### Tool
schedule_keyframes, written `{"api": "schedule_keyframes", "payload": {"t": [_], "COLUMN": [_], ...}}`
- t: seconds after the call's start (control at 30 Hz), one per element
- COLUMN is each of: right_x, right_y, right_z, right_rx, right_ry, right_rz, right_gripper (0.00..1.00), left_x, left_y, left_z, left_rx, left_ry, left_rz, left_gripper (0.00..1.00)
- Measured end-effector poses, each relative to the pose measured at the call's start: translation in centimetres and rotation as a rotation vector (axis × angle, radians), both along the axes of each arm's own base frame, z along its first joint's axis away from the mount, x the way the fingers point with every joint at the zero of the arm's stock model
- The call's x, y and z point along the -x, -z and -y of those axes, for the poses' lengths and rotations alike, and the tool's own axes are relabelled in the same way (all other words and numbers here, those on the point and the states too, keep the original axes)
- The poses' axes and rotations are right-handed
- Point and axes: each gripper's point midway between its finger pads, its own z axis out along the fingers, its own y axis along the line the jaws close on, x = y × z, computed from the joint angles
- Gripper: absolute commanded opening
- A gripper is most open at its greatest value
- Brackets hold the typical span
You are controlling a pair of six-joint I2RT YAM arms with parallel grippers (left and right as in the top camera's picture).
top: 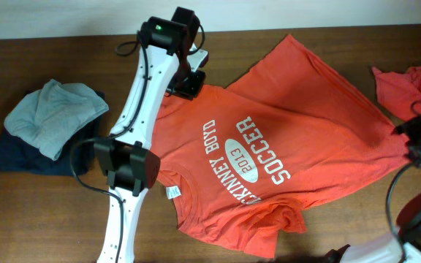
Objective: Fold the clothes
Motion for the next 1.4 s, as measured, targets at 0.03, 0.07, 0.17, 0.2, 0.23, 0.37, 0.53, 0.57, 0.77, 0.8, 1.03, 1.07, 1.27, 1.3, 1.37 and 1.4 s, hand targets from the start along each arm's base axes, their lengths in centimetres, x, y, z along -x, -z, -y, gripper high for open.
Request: {"api": "schedule_keyframes", "payload": {"t": [0.03,0.07,0.17,0.2,0.23,0.37,0.53,0.57,0.77,0.8,1.03,1.07,1.27,1.3,1.37,1.4], "right_x": [-0.4,-1.2,-2.1,-2.2,-2.4,-3.0,-4.2,-4.6,-6.1,-6.2,-6.2,-6.2,-7.8,-8.5,-9.4,-9.8], "right_y": [-1.3,-3.5,-4.9,-4.9,-4.9,-4.9,-5.0,-5.0,-4.8,-4.8,-4.6,-4.6,-5.1,-5.2,-5.5,-5.4], "right_z": [-0.2,-0.9,-2.2,-2.4,-2.6,-3.5,-5.9,-6.7,-10.9,-11.1,-11.3,-11.3,-12.5,-13.3,-14.4,-15.1], "right_rx": [0.014,0.036,0.046,0.047,0.045,0.045,0.053,0.055,0.077,0.082,0.105,0.105,0.162,0.184,0.208,0.214], "right_ry": [-0.009,-0.034,-0.083,-0.095,-0.108,-0.147,-0.243,-0.273,-0.414,-0.421,-0.429,-0.429,-0.519,-0.565,-0.617,-0.644], "right_rz": [0.034,0.093,0.137,0.139,0.141,0.151,0.16,0.162,0.149,0.145,0.127,0.127,0.176,0.197,0.225,0.234], "right_gripper": [0.71,0.71,0.71,0.71,0.71,0.71,0.71,0.71,0.71,0.71,0.72,0.72,0.82,0.82,0.8,0.8], "left_x": [-0.1,-0.2,-0.6,-0.5,-0.5,-0.3,-2.3,-2.8,-5.7,-6.3,-14.4,-15.2,-17.7,-17.6,-17.1,-16.3], "left_y": [0.6,1.4,5.4,6.6,8.0,13.3,14.1,14.1,14.3,14.4,14.2,14.2,13.6,13.4,13.2,13.0], "left_z": [0.1,0.2,0.1,-0.1,-0.3,-1.0,-1.1,-1.1,-1.6,-1.8,-5.6,-6.3,-7.2,-7.0,-6.7,-6.8], "left_rx": [-0.006,-0.015,-0.069,-0.087,-0.103,-0.157,-0.176,-0.182,-0.185,-0.179,-0.026,-0.006,0.137,0.143,0.136,0.124], "left_ry": [-0.003,-0.007,-0.024,-0.029,-0.032,-0.042,-0.053,-0.055,-0.083,-0.092,-0.224,-0.238,-0.219,-0.204,-0.183,-0.177], "left_rz": [-0.005,-0.012,-0.04,-0.057,-0.069,-0.11,-0.013,0.014,0.121,0.137,0.35,0.367,0.41,0.4,0.367,0.325], "left_gripper": [0.06,0.02,0.01,0.01,0.01,0.01,0.01,0.01,0.0,0.0,0.0,0.0,0.56,0.6,0.62,0.64]}}
